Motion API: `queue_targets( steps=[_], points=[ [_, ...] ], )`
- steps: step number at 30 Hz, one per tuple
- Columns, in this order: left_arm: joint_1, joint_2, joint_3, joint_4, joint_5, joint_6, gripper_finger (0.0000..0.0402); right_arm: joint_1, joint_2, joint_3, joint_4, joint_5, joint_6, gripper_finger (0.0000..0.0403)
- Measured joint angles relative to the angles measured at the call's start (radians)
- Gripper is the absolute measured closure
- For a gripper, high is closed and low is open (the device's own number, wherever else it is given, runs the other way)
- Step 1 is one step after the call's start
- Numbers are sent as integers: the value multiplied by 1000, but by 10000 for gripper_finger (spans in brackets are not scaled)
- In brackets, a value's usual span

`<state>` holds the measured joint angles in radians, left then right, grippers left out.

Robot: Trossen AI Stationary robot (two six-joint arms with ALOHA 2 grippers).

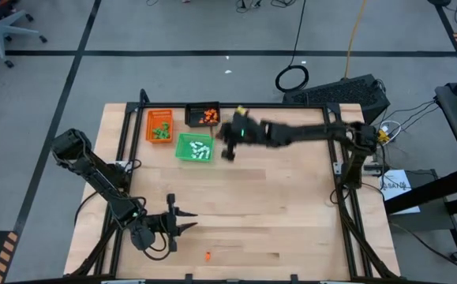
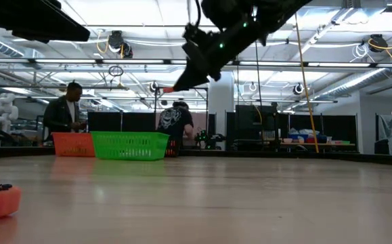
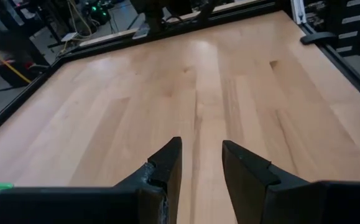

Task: Sort Halloween decoration
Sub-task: Put the orange skeleton toy into the black bin

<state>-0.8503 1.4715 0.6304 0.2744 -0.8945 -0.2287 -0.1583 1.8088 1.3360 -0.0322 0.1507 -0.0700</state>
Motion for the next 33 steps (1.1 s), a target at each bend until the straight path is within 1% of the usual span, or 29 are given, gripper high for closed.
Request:
queue_targets(
  steps=[4,6,9,12,15,19,22,26,29,33],
  points=[
    [21,0,0,-7,16,9,288,-141,0,45,-31,-30,-2,394],
    [33,0,0,-5,33,26,288,-195,4,71,-63,-81,-22,394],
    [56,0,0,-3,69,25,288,-256,12,107,-87,-172,-49,394],
    [77,0,0,-6,120,1,288,-299,46,157,-92,-206,-70,394],
    [96,0,0,-11,161,-33,288,-331,109,232,-116,-238,-72,394],
    [105,0,0,-19,162,-53,288,-359,234,379,-188,-285,-51,394],
    [105,0,0,-25,162,-54,288,-377,344,506,-294,-312,-57,394],
    [104,0,0,-26,169,-54,288,-394,458,653,-395,-310,-68,394],
    [104,0,0,-28,175,-55,288,-397,506,706,-436,-306,-67,394],
    [104,0,0,-33,197,-74,288,-396,529,713,-440,-268,-53,394]
  ],
)
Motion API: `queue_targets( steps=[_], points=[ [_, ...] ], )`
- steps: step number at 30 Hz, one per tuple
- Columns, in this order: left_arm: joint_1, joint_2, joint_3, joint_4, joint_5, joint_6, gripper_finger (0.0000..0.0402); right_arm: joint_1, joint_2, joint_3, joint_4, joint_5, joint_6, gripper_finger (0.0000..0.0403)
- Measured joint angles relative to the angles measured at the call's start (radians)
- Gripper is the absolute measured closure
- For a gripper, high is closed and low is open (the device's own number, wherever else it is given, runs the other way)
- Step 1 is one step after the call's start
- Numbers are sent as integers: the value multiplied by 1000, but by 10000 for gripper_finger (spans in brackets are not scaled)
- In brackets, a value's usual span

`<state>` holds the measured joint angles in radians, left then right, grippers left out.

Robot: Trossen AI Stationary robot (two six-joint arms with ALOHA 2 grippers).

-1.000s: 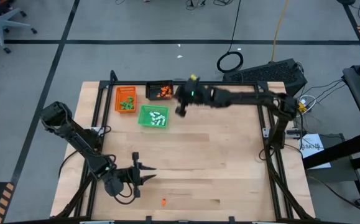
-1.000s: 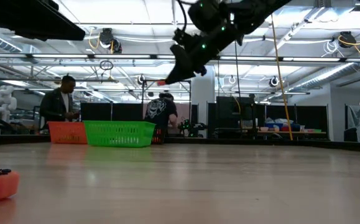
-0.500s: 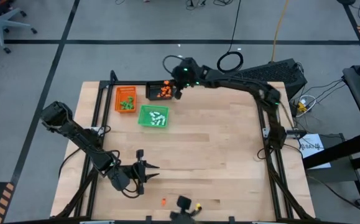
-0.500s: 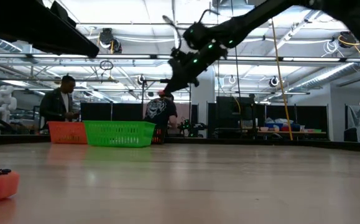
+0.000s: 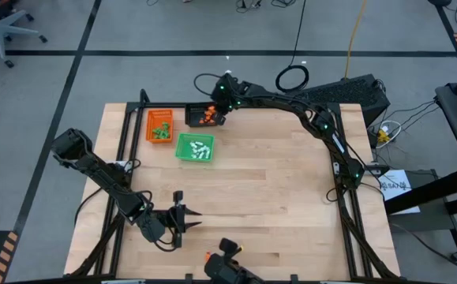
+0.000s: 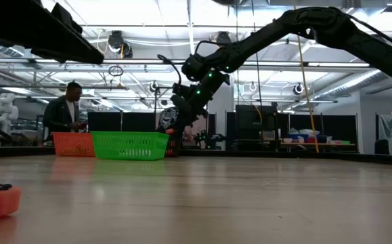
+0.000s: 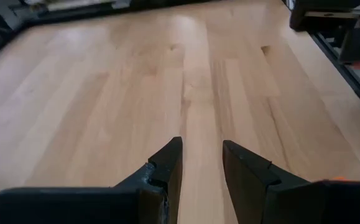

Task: Sort Halloween decoration
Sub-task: Put the orange skeleton toy into the black bin

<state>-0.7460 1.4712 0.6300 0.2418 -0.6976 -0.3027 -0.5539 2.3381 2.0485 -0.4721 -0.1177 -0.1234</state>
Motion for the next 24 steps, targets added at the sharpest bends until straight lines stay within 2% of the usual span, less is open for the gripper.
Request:
queue_targets(
  steps=[8,16,20,24],
  points=[
    [0,0,0,-25,16,-57,288,20,1,0,-66,15,44,383],
    [0,0,0,-22,21,-63,288,63,-12,0,-107,118,46,297],
    [-3,0,0,-23,78,-85,288,88,-70,0,-158,117,61,260],
    [-14,22,0,-14,97,-111,288,137,-163,0,-274,117,74,242]
  ],
)
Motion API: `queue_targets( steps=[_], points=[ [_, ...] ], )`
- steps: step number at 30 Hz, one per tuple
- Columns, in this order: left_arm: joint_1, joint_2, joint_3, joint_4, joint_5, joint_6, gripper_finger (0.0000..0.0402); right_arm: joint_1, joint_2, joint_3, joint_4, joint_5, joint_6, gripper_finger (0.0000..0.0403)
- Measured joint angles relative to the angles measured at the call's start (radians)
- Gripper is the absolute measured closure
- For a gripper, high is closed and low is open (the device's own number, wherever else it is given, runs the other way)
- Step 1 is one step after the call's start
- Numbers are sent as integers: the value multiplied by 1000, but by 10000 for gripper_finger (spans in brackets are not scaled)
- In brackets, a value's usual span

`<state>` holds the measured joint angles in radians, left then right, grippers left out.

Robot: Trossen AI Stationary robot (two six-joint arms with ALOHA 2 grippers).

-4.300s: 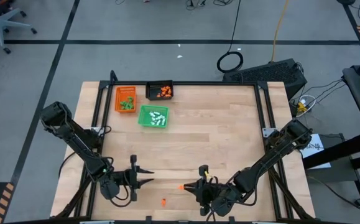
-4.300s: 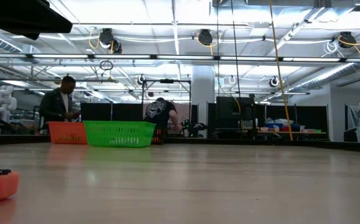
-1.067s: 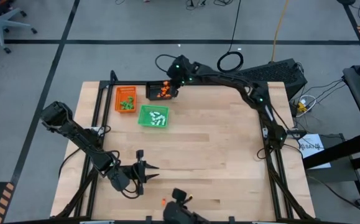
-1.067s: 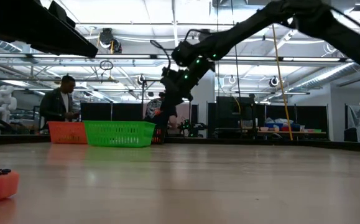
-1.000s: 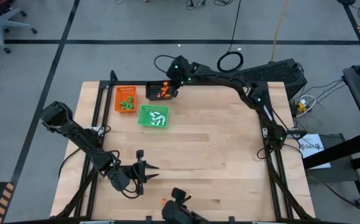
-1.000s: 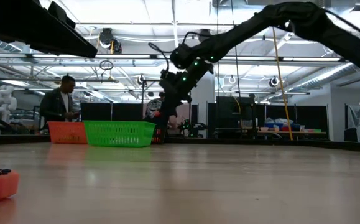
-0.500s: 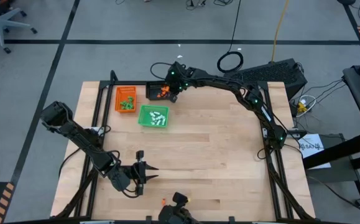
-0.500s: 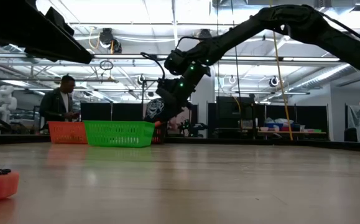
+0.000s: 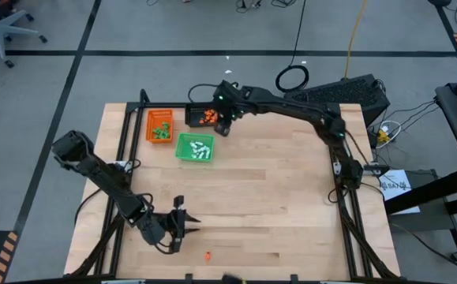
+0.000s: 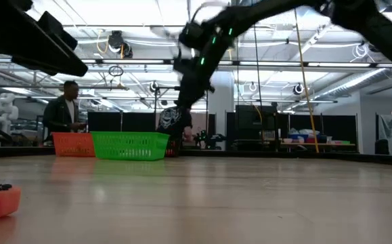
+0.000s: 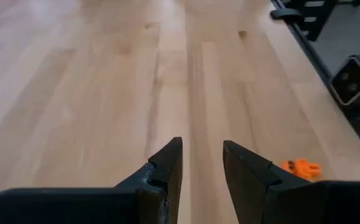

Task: Sort Halloween decoration
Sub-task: Put the orange skeleton toy into the black bin

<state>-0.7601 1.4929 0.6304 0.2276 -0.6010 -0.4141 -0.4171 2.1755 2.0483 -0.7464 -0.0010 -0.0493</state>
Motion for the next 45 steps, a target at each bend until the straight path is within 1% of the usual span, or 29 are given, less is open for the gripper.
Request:
queue_targets(
  steps=[2,5,7,9,11,14,16,21,25,28,31,34,42,45],
  points=[
    [-14,22,0,35,10,0,288,42,-64,0,-74,0,14,239],
    [-49,65,0,112,55,1,288,137,-148,2,-204,0,65,239],
    [-70,95,0,186,72,1,288,217,-177,2,-274,2,104,239],
    [-93,128,2,244,76,1,288,304,-189,0,-318,28,150,239],
    [-116,168,24,260,76,14,288,395,-192,0,-351,84,188,239],
    [-155,237,81,235,76,97,288,526,-191,-2,-393,174,231,239],
    [-169,283,118,233,81,120,288,605,-189,-21,-389,233,280,239],
    [-162,347,186,226,74,150,288,780,-186,-75,-373,407,423,238],
    [-150,369,202,225,73,162,288,888,-188,-141,-326,495,535,238],
    [-146,385,212,227,69,188,288,951,-186,-194,-267,553,603,238],
    [-134,406,227,232,50,167,288,1001,-187,-240,-206,608,653,238],
    [-130,452,232,228,45,186,288,1037,-187,-274,-168,655,707,238],
    [-132,525,232,240,-31,185,288,1093,-187,-311,-131,737,799,238],
    [-117,534,232,239,-72,187,288,1100,-187,-312,-112,738,799,238]
  ],
)
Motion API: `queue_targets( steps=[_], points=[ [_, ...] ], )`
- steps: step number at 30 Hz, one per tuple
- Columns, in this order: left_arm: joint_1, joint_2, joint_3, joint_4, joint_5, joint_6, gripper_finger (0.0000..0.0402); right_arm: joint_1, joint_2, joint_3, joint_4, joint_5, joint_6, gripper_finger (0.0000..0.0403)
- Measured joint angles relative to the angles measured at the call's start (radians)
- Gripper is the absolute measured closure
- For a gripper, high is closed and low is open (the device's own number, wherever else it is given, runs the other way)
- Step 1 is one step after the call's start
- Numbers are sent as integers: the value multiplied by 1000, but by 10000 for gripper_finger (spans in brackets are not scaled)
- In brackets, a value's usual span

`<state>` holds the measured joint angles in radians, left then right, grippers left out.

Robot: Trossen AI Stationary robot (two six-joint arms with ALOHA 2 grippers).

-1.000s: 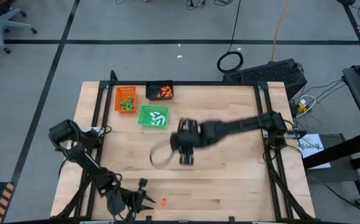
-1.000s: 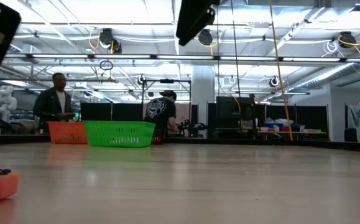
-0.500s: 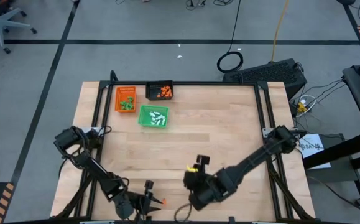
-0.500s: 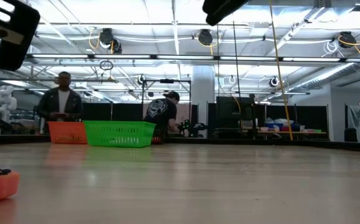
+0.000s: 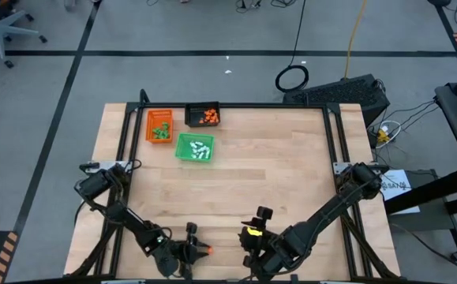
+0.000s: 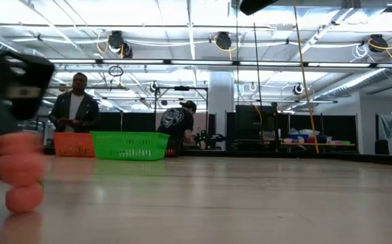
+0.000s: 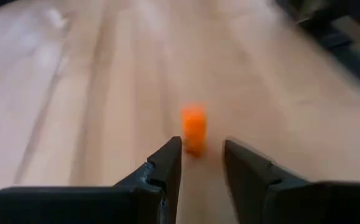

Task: Sort Halloween decoration
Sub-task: Put the orange skeleton toy into the black bin

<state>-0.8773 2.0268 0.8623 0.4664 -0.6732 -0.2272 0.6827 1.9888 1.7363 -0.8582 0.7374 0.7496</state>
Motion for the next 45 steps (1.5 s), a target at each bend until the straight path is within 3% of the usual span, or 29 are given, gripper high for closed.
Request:
queue_targets(
  steps=[8,16,22,26,31,37,41,45],
  points=[
    [64,1,-1,-6,-50,50,288,0,0,0,21,0,-12,238],
    [54,1,-1,-1,-1,62,288,6,0,0,21,0,-7,238],
    [65,0,0,34,16,206,288,7,0,0,27,27,-3,238],
    [106,-1,0,54,124,264,288,8,0,0,38,26,-6,238],
    [181,-7,0,30,256,231,288,10,0,0,41,24,-20,238],
    [268,-11,2,11,490,206,288,14,0,0,48,23,-28,238],
    [282,-9,2,10,516,184,292,27,0,0,52,24,-28,238],
    [277,-8,2,6,490,188,332,39,0,0,57,26,-28,238]
  ],
)
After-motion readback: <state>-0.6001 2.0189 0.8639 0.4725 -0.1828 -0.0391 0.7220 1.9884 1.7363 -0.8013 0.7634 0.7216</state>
